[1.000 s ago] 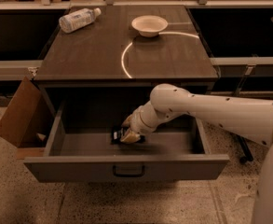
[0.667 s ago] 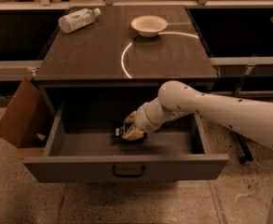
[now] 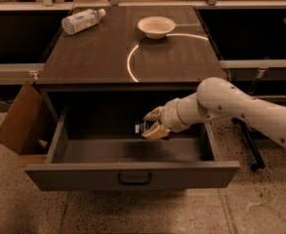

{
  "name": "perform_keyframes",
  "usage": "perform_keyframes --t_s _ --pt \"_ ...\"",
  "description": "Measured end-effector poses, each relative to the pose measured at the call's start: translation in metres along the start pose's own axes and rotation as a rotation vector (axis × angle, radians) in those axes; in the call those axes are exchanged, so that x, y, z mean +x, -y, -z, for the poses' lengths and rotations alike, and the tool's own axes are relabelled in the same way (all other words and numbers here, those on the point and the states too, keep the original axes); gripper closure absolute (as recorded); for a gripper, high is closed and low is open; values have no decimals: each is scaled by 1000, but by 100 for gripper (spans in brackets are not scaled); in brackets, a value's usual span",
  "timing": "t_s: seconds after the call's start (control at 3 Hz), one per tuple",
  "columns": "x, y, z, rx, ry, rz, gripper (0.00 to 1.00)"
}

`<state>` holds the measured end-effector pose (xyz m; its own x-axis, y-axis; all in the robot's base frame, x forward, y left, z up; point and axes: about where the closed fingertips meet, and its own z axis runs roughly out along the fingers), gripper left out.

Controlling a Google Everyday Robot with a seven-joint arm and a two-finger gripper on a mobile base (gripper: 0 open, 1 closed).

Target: Pick rxbar blueberry from top drawer and place on counter

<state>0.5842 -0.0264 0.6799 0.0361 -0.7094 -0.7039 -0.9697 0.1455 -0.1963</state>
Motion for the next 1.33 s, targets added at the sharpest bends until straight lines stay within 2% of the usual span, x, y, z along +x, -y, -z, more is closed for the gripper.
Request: perform_keyframes --t_s 0.33,0.67,1.0,1.33 --pt "1 2 33 45 49 -15 100" --pt "2 2 42 61 49 -15 100" --pt "-13 5 68 115 42 27 100" --pt "-41 17 120 219 11 112 100"
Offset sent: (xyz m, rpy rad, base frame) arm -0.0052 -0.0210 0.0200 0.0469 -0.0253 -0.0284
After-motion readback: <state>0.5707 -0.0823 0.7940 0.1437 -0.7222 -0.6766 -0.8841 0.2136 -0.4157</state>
